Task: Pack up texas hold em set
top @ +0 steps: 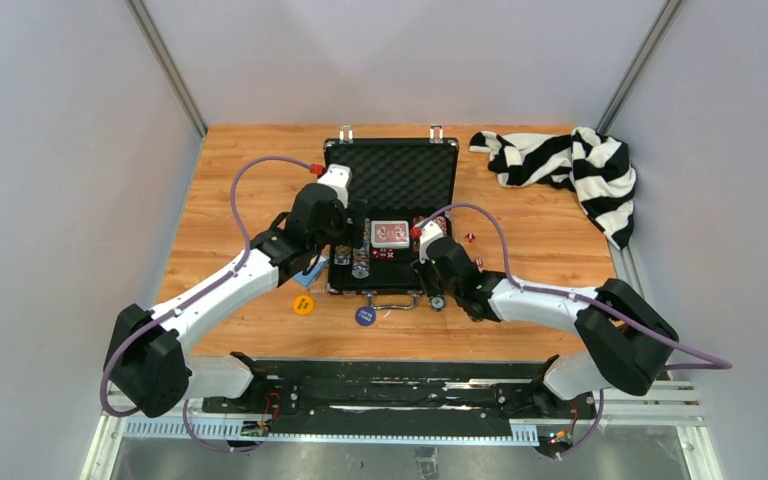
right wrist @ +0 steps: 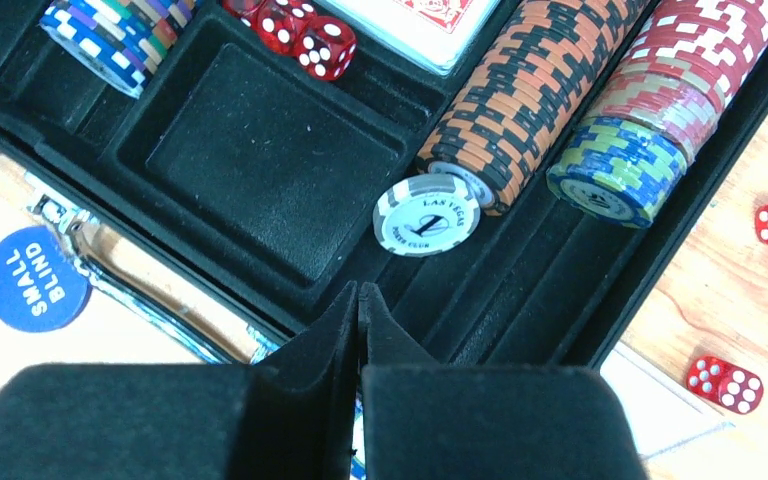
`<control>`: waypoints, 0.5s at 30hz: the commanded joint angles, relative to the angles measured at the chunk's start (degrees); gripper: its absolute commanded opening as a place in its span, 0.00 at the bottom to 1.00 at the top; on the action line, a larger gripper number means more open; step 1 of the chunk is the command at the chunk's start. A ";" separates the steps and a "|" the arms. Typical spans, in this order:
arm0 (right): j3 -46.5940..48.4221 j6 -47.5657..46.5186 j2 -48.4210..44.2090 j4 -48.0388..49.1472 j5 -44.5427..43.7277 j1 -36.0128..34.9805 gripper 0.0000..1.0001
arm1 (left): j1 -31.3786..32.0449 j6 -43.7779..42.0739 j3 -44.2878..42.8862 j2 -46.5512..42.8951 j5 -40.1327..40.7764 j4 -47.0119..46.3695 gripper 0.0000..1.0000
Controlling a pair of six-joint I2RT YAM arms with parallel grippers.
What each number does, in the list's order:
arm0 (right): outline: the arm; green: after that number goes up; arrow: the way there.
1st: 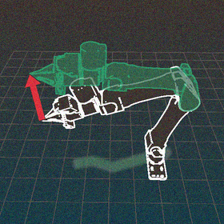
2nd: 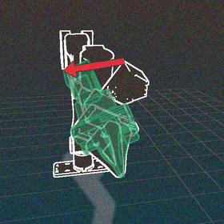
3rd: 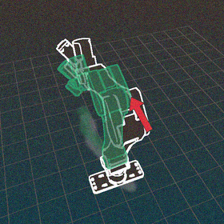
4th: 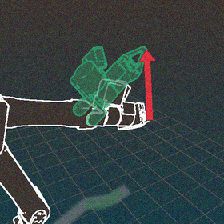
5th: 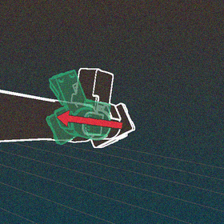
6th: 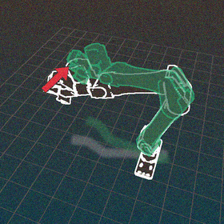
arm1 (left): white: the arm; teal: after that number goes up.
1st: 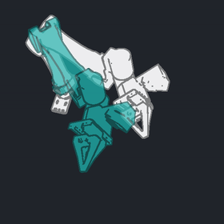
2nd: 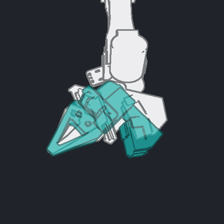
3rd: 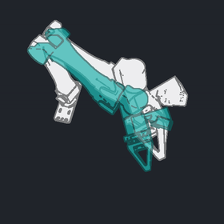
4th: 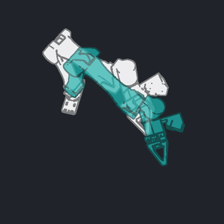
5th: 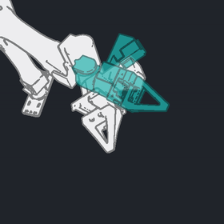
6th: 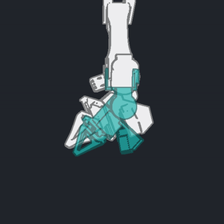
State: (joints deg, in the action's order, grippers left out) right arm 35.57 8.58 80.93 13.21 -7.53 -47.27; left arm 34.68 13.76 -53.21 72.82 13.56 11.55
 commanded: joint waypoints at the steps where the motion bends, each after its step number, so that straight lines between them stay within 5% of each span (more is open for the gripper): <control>1: 2.53 1.61 3.20 1.67 0.31 1.68 0.01 | 0.07 0.31 2.16 -1.39 1.03 -2.84 0.89; 15: 4.99 2.58 11.13 3.25 1.80 4.90 0.01 | 0.10 0.41 4.41 -2.69 -1.27 -4.90 0.89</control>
State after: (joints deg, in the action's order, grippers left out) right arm 39.07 10.39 90.43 15.25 -6.61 -43.99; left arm 34.68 13.93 -49.06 70.87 12.78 8.86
